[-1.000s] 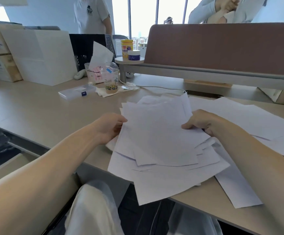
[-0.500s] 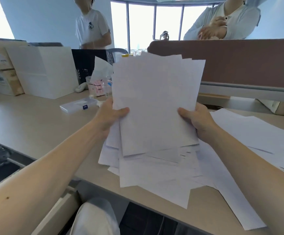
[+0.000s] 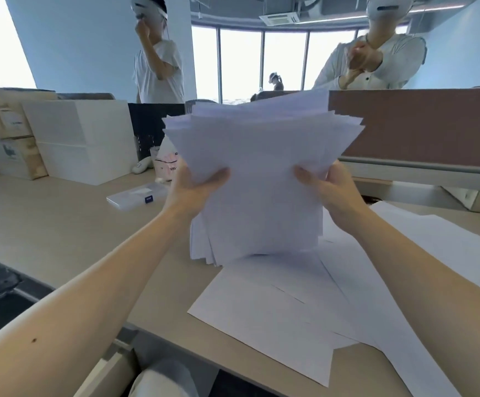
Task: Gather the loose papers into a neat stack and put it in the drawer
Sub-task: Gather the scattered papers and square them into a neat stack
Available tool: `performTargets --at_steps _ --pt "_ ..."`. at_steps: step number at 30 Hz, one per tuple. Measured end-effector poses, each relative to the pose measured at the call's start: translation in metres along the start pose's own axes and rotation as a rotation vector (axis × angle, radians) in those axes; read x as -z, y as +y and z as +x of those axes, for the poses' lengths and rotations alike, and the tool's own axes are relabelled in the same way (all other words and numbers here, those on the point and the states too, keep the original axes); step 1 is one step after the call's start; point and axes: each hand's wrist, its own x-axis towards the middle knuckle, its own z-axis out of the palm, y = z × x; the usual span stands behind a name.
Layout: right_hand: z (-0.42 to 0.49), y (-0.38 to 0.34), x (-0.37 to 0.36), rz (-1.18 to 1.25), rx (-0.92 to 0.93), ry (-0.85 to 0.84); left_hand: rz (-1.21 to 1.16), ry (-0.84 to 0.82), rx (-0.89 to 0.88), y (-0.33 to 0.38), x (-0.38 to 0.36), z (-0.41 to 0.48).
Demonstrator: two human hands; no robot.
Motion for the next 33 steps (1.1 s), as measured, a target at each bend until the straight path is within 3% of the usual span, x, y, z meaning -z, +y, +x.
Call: performTargets --at_steps 6,10,15,18,21,23,28,33 --pt "0.008 -0.004 0.006 0.024 -0.054 0.052 -0.037 0.067 0.161 0.01 -0.006 0.01" --pt "0.009 0.007 -0.002 -0.018 -0.152 0.099 -0.019 -0.049 0.198 -0.001 -0.013 0.004" --pt "0.026 -0.003 -0.015 -0.06 -0.109 0.161 0.026 -0.064 0.248 -0.004 0.003 0.007" --pt "0.028 0.001 -0.025 -0.022 -0.204 0.022 0.013 0.096 0.311 -0.013 0.027 0.01" --pt "0.02 0.013 -0.039 -0.128 -0.441 -0.243 -0.021 0.298 0.346 -0.019 0.053 0.008" --pt "0.014 0.024 -0.051 -0.213 -0.506 -0.339 -0.005 0.366 0.375 -0.023 0.071 0.0" --pt "0.006 0.05 -0.096 -0.404 -0.478 -0.309 0.036 0.461 0.542 -0.04 0.126 -0.029" --pt "0.007 0.075 -0.137 -0.449 -0.477 -0.4 0.16 0.52 0.686 -0.053 0.183 -0.049"
